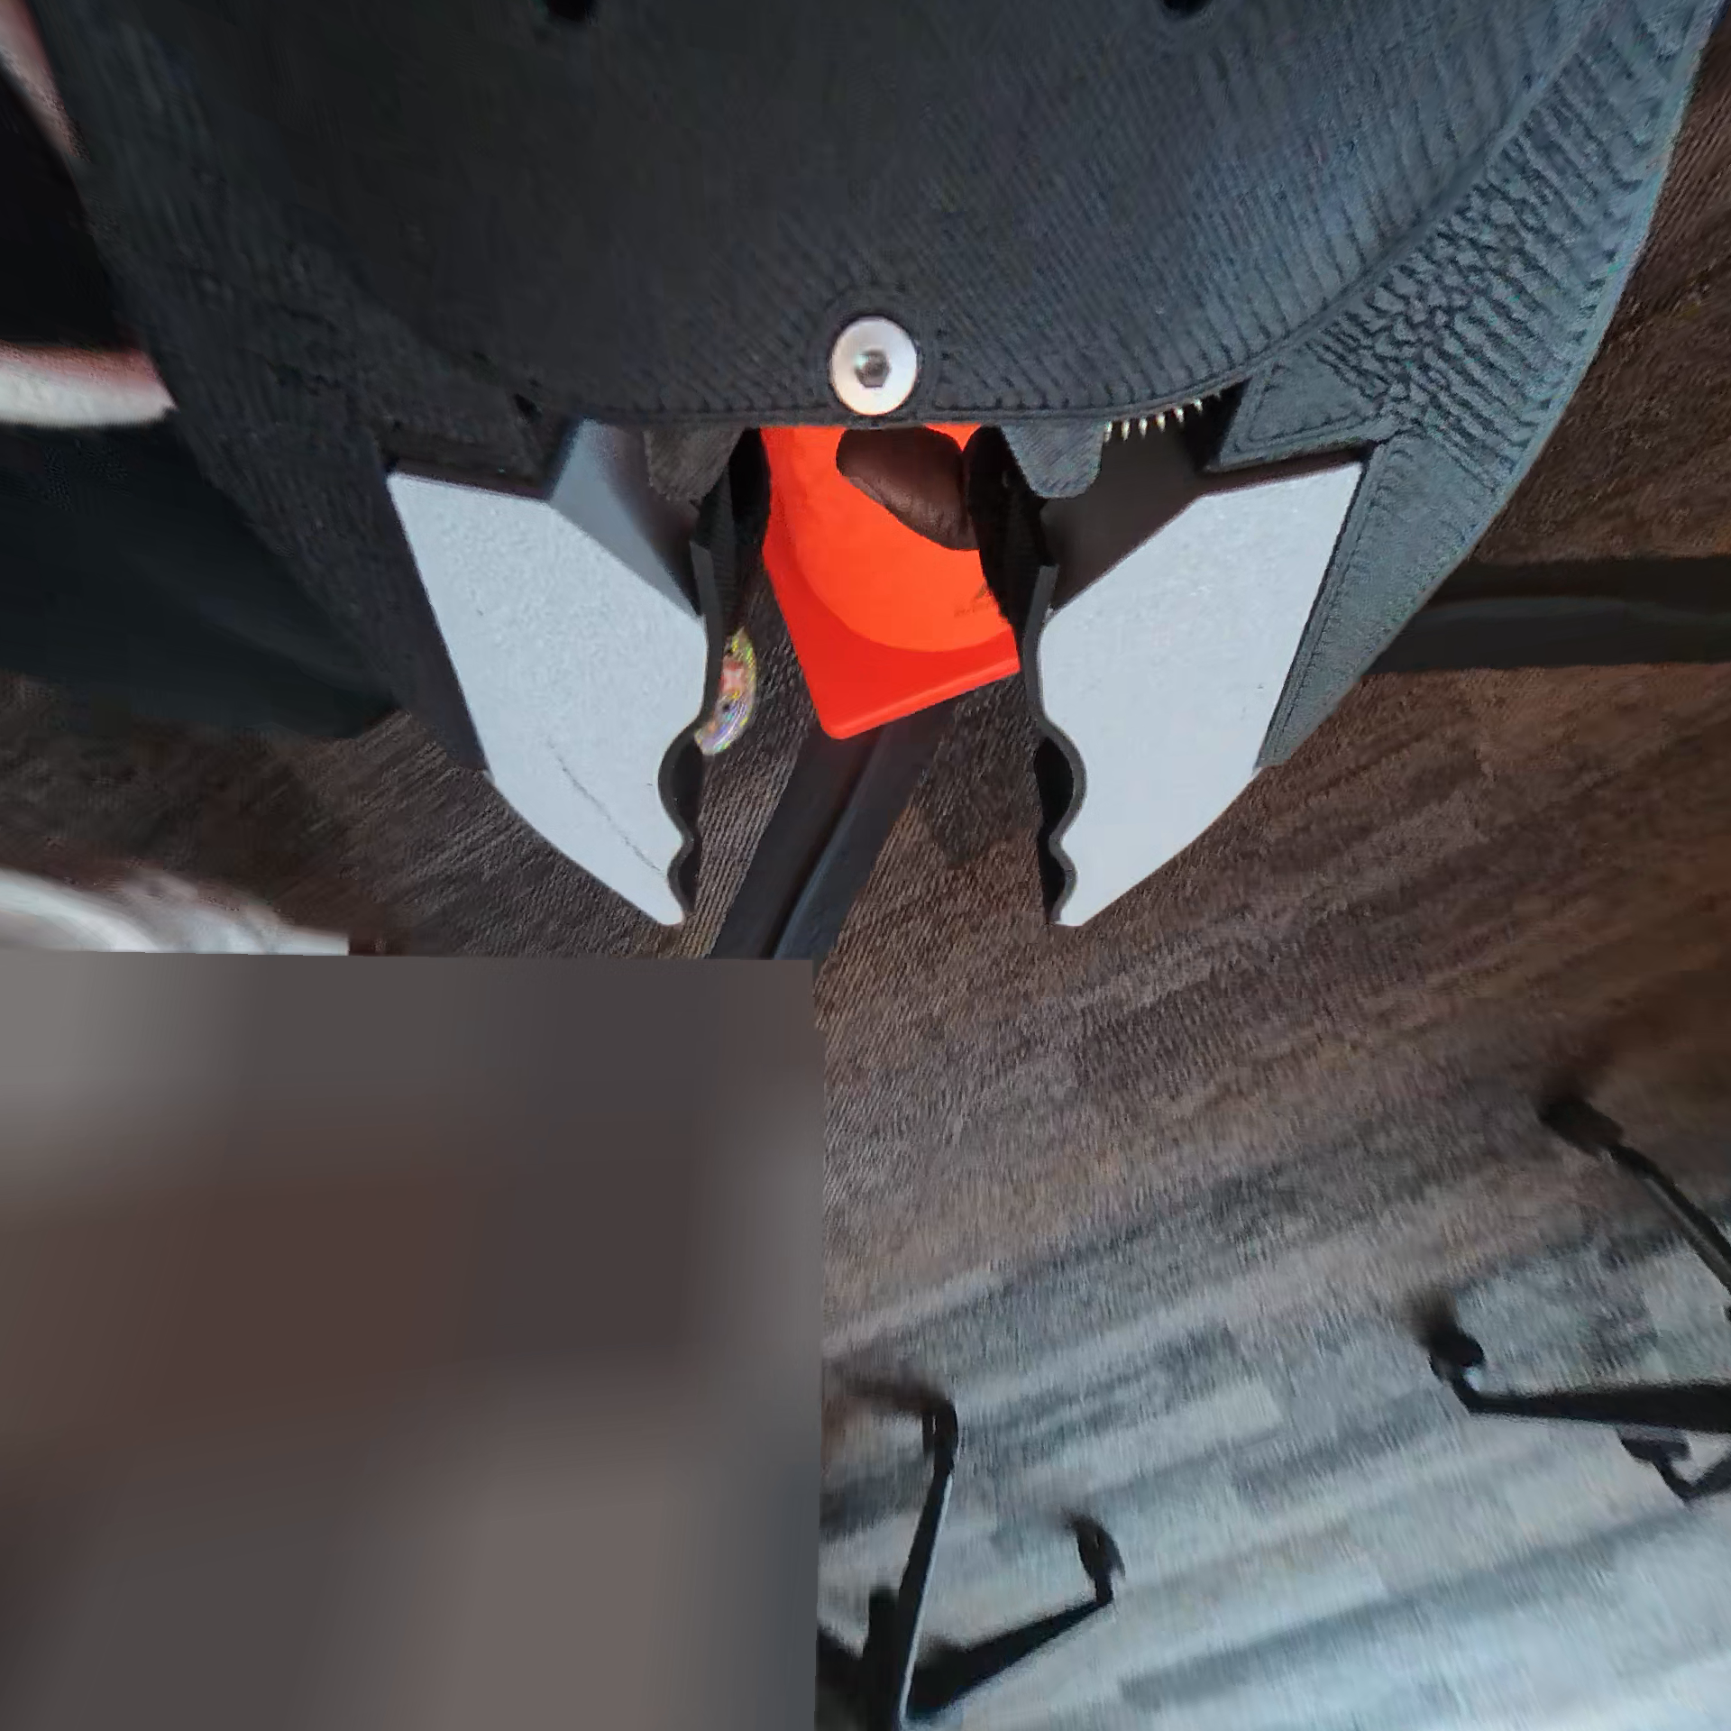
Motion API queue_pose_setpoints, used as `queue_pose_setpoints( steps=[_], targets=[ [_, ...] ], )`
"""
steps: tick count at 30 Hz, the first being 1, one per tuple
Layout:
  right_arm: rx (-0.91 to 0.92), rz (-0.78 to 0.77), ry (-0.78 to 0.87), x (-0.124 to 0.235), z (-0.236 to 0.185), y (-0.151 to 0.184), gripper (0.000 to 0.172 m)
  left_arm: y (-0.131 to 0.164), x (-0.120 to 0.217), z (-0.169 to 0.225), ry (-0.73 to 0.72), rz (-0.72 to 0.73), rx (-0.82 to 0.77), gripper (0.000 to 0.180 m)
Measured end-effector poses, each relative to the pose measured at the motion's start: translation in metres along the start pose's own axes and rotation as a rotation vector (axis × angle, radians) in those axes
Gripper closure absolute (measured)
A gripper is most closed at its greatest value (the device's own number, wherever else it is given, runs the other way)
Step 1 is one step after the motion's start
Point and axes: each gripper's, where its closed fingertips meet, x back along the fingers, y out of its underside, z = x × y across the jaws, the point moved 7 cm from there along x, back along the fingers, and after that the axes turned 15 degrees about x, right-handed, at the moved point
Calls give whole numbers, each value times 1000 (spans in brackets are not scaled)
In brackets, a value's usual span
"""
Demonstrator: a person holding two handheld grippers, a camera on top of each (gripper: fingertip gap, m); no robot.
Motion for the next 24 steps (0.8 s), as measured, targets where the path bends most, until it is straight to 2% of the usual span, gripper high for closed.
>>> queue_pose_setpoints(
  steps=[4, 7, 10, 13, 16, 19, 22, 24],
  targets=[
    [-182, 294, -123, 133, -62, -18, 164, -31, 64, 36, 80, 149, 17, 113],
    [-184, 425, -133, 231, -98, -51, 164, -34, 117, 59, 94, 194, -1, 113],
    [-159, 533, -137, 315, -125, -87, 164, -5, 153, 76, 50, 157, 26, 113],
    [-93, 634, -143, 388, -144, -124, 164, 28, 175, 104, 96, 153, 98, 113],
    [16, 719, -134, 458, -156, -162, 164, 43, 201, 120, 131, 147, -5, 113],
    [136, 795, -114, 527, -172, -195, 164, 47, 231, 131, 255, 201, -107, 113],
    [205, 890, -111, 595, -199, -218, 164, 64, 251, 132, 334, 174, -218, 113],
    [248, 924, -122, 636, -222, -226, 164, 81, 259, 126, 319, 145, -281, 113]
  ],
)
